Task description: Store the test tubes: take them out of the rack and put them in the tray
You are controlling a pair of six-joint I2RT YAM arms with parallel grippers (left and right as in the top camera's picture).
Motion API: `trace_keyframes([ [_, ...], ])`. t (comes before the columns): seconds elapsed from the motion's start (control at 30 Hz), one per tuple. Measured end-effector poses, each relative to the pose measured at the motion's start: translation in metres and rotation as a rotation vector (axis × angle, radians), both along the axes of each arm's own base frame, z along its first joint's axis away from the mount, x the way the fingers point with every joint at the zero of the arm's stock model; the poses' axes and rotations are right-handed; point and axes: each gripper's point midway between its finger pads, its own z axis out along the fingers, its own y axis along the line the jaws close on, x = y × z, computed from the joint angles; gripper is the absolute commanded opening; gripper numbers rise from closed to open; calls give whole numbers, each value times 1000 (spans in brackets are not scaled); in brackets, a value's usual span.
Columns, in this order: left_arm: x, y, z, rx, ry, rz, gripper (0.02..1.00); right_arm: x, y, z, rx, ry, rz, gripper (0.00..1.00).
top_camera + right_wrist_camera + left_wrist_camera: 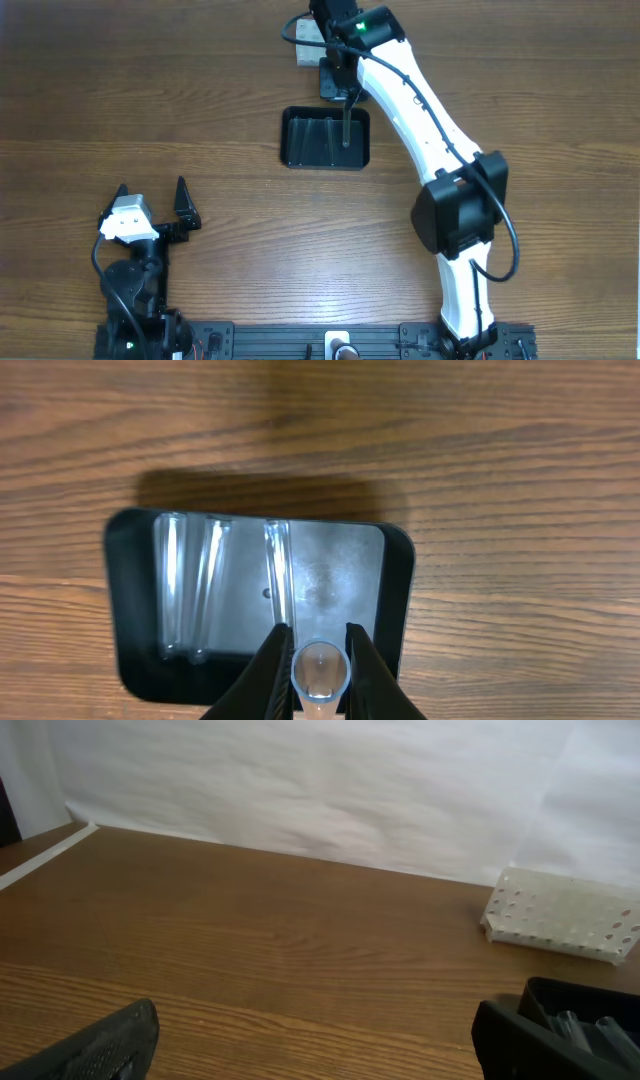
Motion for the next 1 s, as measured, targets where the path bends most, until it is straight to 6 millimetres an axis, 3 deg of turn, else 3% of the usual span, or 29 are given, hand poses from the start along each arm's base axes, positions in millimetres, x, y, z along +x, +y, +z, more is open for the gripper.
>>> trace_keyframes([
  [0.63,0,0,0,0,0,0,998,-1,0,-63,-59,122,-1,152],
  [1.0,0,0,0,0,0,0,996,5,-3,-80,-63,133,-14,156],
])
